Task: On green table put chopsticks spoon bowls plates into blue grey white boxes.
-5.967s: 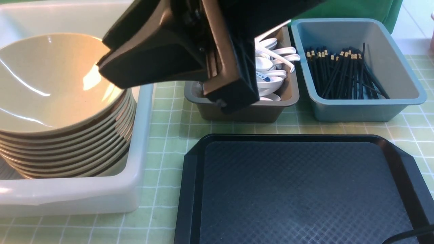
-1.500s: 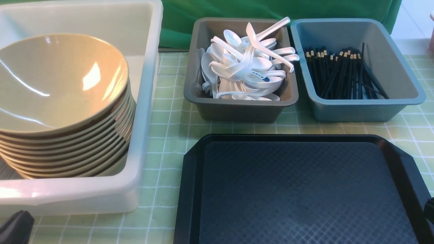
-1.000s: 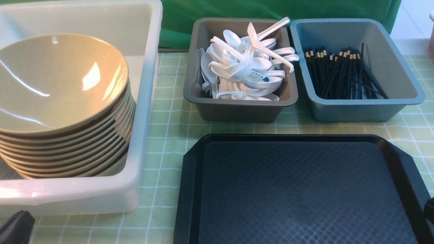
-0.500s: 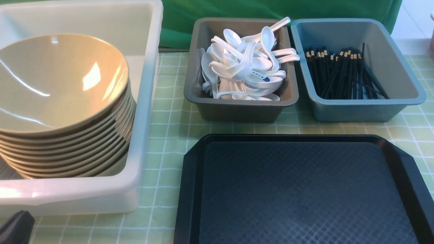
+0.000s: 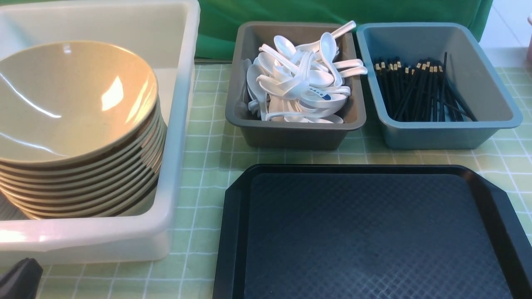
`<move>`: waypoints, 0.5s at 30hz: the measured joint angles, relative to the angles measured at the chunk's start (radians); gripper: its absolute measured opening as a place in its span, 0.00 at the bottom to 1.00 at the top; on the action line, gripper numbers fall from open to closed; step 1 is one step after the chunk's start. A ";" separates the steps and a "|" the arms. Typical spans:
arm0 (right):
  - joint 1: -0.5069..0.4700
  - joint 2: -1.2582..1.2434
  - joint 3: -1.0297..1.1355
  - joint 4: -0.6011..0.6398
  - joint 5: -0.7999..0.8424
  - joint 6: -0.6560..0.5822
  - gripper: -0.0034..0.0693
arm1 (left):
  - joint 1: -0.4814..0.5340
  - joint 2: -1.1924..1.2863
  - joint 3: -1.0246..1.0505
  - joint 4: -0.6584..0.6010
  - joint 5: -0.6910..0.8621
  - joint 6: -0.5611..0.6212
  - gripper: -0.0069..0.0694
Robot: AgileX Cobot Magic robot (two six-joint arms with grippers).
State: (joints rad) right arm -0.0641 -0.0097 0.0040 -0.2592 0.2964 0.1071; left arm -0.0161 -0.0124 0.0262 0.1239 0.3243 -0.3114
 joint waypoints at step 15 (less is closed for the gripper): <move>-0.001 0.000 0.002 -0.001 -0.006 0.000 0.19 | 0.000 0.000 0.000 0.000 0.000 -0.001 0.09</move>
State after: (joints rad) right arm -0.0652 -0.0097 0.0057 -0.2600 0.2903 0.1071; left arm -0.0161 -0.0124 0.0262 0.1239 0.3243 -0.3125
